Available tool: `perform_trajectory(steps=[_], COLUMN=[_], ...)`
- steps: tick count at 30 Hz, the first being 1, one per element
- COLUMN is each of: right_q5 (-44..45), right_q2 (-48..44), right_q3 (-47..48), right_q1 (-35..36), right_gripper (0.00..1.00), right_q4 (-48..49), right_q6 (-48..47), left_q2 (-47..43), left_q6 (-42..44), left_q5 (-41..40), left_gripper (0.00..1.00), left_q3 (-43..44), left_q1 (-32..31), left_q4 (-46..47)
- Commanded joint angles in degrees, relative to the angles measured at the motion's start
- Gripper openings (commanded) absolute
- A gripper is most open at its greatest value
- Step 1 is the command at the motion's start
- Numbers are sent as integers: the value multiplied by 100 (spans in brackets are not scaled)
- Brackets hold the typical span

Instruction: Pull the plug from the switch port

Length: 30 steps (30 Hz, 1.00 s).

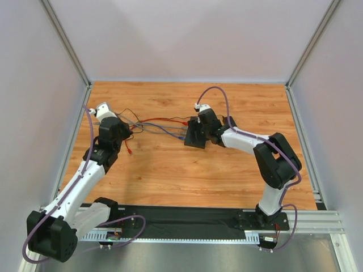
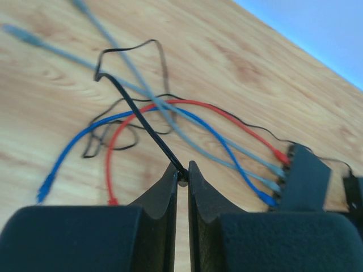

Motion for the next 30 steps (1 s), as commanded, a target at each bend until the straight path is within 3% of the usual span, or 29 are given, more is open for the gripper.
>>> perform_trajectory(steps=[1, 5, 6, 13, 14, 16, 17, 21, 25, 28, 30], right_q5=[216, 243, 243, 208, 208, 190, 182, 182, 225, 313, 287], right_q2=[-501, -634, -642, -581, -572, -546, -537, -450, -291, -151, -80], right_q3=[-243, -419, -428, -402, -393, -376, -367, -271, -69, 90, 151], right_q1=[-121, -156, -174, -192, -192, -192, -192, -192, -192, -183, -200], right_gripper=[79, 79, 79, 79, 79, 79, 79, 79, 79, 78, 78], right_q4=[733, 979, 997, 988, 979, 970, 953, 830, 514, 320, 267], right_q6=[355, 417, 434, 461, 461, 452, 452, 496, 513, 566, 584], left_q2=[-256, -406, -450, -530, -530, -521, -521, -591, -811, -662, -451], left_q6=[-348, -734, -1013, -2017, -1983, -1747, -1641, -1167, -989, -1542, -2085], left_q5=[-1080, -1064, -1037, -228, -229, -89, -44, 70, -81, 874, 1080], left_gripper=[0, 5, 13, 27, 47, 69, 76, 76, 72, 63, 61], left_q3=[-62, -395, -510, -1794, -1742, -1532, -1435, -960, -906, -1221, -1406], left_q1=[327, 967, 1109, 2297, 2280, 2288, 2280, 1921, 701, 470, 233], left_q4=[-754, -1062, -1053, -350, -420, -464, -560, -720, -185, 684, 1414])
